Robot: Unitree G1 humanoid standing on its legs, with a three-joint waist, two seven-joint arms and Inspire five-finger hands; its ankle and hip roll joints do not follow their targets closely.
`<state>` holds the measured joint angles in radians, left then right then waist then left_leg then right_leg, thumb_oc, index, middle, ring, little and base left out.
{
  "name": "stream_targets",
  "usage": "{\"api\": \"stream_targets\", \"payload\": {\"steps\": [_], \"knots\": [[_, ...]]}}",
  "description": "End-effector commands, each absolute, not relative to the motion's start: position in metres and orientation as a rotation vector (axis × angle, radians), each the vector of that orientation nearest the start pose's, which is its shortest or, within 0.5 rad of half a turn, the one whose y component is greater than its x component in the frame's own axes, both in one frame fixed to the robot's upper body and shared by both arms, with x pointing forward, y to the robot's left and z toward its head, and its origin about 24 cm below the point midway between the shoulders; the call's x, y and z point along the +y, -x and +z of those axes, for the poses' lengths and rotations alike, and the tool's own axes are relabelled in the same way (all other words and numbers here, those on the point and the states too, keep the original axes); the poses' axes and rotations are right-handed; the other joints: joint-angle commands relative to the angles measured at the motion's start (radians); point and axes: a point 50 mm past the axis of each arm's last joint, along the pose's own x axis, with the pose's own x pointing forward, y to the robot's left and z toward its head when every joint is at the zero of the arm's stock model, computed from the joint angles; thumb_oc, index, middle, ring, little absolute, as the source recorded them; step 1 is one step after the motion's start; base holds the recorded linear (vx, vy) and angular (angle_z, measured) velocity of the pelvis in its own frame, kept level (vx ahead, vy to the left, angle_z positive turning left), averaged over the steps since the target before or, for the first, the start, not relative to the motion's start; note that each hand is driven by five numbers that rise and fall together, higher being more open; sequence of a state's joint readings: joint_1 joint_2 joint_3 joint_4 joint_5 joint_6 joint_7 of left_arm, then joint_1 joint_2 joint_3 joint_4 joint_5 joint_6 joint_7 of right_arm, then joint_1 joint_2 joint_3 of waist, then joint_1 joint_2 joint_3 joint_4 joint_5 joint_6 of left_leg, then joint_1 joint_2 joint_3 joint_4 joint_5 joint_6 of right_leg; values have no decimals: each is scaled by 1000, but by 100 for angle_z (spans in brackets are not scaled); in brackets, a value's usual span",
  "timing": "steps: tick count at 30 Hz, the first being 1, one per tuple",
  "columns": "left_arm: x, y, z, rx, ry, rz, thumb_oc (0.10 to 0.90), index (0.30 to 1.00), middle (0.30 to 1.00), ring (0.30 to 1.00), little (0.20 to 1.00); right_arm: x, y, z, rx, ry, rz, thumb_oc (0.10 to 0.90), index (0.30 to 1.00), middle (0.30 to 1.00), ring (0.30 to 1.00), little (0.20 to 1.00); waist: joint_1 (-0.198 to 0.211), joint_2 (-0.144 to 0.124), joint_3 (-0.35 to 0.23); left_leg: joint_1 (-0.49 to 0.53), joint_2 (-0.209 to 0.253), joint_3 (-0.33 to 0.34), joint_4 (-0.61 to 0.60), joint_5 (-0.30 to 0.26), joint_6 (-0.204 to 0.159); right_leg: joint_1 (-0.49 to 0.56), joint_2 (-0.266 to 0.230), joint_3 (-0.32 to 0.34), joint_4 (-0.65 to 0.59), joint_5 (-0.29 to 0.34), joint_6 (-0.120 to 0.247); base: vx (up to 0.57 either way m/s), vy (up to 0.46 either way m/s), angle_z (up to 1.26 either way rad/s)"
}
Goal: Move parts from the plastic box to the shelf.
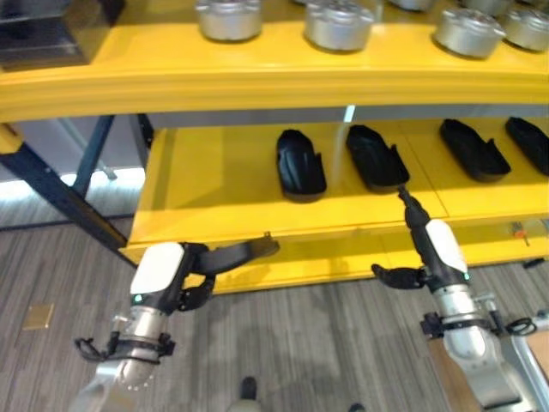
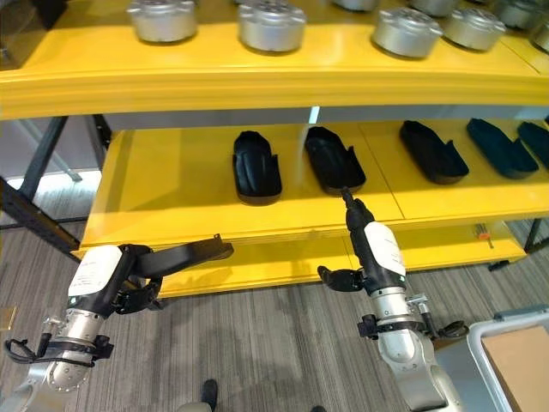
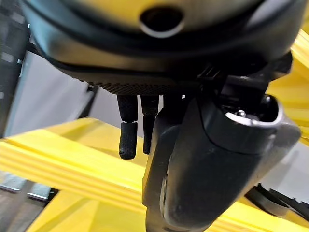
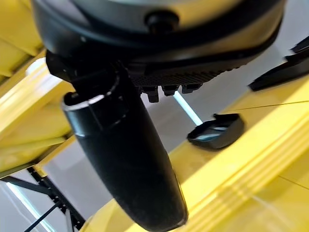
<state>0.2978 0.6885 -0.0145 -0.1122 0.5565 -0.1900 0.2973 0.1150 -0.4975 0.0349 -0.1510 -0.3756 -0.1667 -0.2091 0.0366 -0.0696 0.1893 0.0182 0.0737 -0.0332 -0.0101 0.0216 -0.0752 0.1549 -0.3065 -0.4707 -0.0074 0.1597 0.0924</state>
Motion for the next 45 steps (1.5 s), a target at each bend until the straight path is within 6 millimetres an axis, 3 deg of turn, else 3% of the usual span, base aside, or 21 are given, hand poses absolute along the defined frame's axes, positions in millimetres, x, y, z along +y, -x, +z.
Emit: {"api": "stream_targets", "payload": {"steps": [1, 4, 10, 13, 15, 16, 17, 19, 21, 23, 24, 25, 28, 31, 38, 45], "knots": [[244, -203, 115, -474, -1149, 123, 400, 300, 300, 300, 300, -226, -239, 117, -417, 884, -110, 900, 1000, 1000, 1000, 1000, -16, 12, -104, 17, 1, 32, -43, -34, 49, -71, -2, 31, 49, -110, 62, 24, 222, 4], [256, -197, 118, -463, -1221, 172, 400, 300, 300, 300, 300, -223, -241, 110, -390, 891, -105, 900, 1000, 1000, 1000, 1000, 2, -19, -117, 29, -79, 40, -44, -65, 97, -81, -74, 57, 34, -10, 112, 18, 394, 11], [260, -193, 119, -456, -1242, 198, 400, 300, 300, 300, 300, -221, -244, 106, -374, 898, -102, 900, 1000, 1000, 1000, 1000, 14, -40, -113, 42, -130, 53, -19, -99, 138, -105, -116, 104, 41, 55, 128, -12, 177, -7], [260, -193, 121, -466, -1250, 205, 400, 300, 300, 300, 300, -217, -246, 104, -371, 899, -89, 900, 1000, 1000, 1000, 1000, 20, -35, -98, 75, -139, 65, -30, -108, 156, -131, -131, 134, 113, 72, 120, 6, 193, -16], [259, -194, 122, -470, -1249, 212, 400, 300, 300, 300, 300, -212, -248, 105, -384, 896, -73, 900, 1000, 1000, 1000, 1000, 30, -24, -74, 96, -135, 79, -37, -105, 170, -168, -135, 109, 202, 69, 105, -39, 174, -34], [259, -195, 124, -477, -1245, 223, 400, 300, 300, 300, 300, -209, -249, 105, -386, 892, -50, 900, 1000, 1000, 1000, 1000, 32, -13, -56, 113, -127, 89, -43, -104, 176, -205, -110, 97, 292, 33, 92, -64, 76, -44], [259, -195, 124, -477, -1245, 224, 400, 300, 300, 300, 300, -208, -249, 105, -387, 892, -50, 900, 1000, 1000, 1000, 1000, 32, -12, -55, 115, -126, 90, -44, -104, 175, -209, -110, 99, 300, 27, 91, -4, 80, -50], [257, -197, 122, -473, -1237, 218, 400, 300, 300, 300, 300, -209, -248, 101, -373, 893, -34, 900, 1000, 1000, 1000, 1000, 3, -9, -45, 125, -118, 86, -54, -92, 172, -276, 11, 167, 321, -34, 64, -5, 15, -27], [256, -197, 119, -457, -1223, 204, 400, 300, 300, 300, 300, -210, -246, 102, -380, 890, -9, 900, 1000, 1000, 1000, 1000, -22, -4, -36, 128, -117, 91, -67, -80, 164, -347, 136, 210, 259, -76, 41, 23, -12, -14], [256, -197, 117, -450, -1220, 201, 400, 300, 300, 300, 300, -210, -245, 102, -380, 888, -3, 900, 1000, 1000, 1000, 1000, -26, -4, -39, 126, -118, 91, -70, -82, 159, -333, 156, 207, 193, -66, 36, 39, -49, -7], [254, -198, 115, -445, -1212, 193, 400, 300, 300, 300, 300, -210, -245, 103, -384, 886, 3, 900, 1000, 1000, 1000, 1000, -38, -8, -39, 120, -120, 87, -69, -79, 154, -349, 183, 238, 149, -55, 31, 97, -113, 16], [253, -200, 111, -433, -1197, 175, 400, 300, 300, 300, 300, -211, -244, 100, -365, 885, 9, 900, 1000, 1000, 1000, 1000, -54, -13, -47, 115, -119, 67, -61, -88, 147, -326, 212, 324, 111, -64, 36, 125, -170, 20], [250, -197, 107, -423, -1180, 158, 400, 300, 300, 300, 300, -212, -242, 100, -365, 879, 13, 900, 1000, 1000, 1000, 1000, -52, -21, -65, 103, -115, 67, -53, -92, 141, -293, 234, 352, 65, -59, 27, 130, -138, 39], [251, -193, 101, -386, -1155, 149, 400, 300, 300, 300, 300, -216, -239, 98, -351, 868, 9, 900, 1000, 1000, 1000, 1000, -43, -17, -96, 103, -89, 74, -28, -112, 131, -249, 245, 321, 40, -75, 17, 175, -144, 23], [247, -196, 101, -388, -1118, 138, 400, 300, 300, 300, 300, -225, -234, 98, -334, 878, -9, 900, 1000, 1000, 1000, 1000, -47, -16, -102, 88, -46, 48, -9, -116, 95, -218, 256, 272, 32, -112, -2, 119, -145, 25], [239, -202, 105, -420, -1083, 117, 400, 300, 300, 300, 300, -230, -235, 104, -353, 896, -26, 900, 1000, 1000, 1000, 1000, -38, -13, -51, -34, -41, 14, 234, -132, 38, -180, 250, 216, 30, -145, -42, 32, -112, 36]]}}
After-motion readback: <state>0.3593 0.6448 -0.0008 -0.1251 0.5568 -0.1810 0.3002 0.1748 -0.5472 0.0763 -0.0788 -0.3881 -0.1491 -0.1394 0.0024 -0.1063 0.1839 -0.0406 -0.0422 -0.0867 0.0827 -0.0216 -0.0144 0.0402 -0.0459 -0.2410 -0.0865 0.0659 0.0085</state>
